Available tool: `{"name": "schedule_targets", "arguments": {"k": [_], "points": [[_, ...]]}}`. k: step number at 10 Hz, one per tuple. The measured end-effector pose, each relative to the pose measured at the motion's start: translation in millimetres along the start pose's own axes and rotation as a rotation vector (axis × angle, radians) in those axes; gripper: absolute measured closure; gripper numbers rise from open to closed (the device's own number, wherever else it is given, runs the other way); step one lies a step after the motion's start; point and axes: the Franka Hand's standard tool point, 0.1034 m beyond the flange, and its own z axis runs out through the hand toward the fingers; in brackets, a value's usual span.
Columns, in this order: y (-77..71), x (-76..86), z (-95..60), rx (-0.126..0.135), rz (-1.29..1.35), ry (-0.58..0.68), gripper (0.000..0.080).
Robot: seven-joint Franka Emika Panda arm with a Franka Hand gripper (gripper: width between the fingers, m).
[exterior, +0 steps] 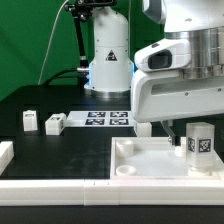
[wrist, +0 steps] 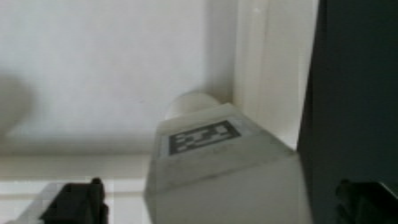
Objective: Assemble one leg
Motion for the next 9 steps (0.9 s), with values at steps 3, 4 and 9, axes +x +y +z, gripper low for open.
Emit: {"name": "schedule_targets", "arguments": {"k": [3, 4, 9], "points": [[0.5, 0.2, 0.4, 0.003, 0.006, 0.001, 0.0392], [1.5, 0.2, 0.4, 0.001, 0.006, 0.001, 0.0508], [2.3, 0.2, 0.7, 0.002, 0.034, 0.001, 0.0508]]}}
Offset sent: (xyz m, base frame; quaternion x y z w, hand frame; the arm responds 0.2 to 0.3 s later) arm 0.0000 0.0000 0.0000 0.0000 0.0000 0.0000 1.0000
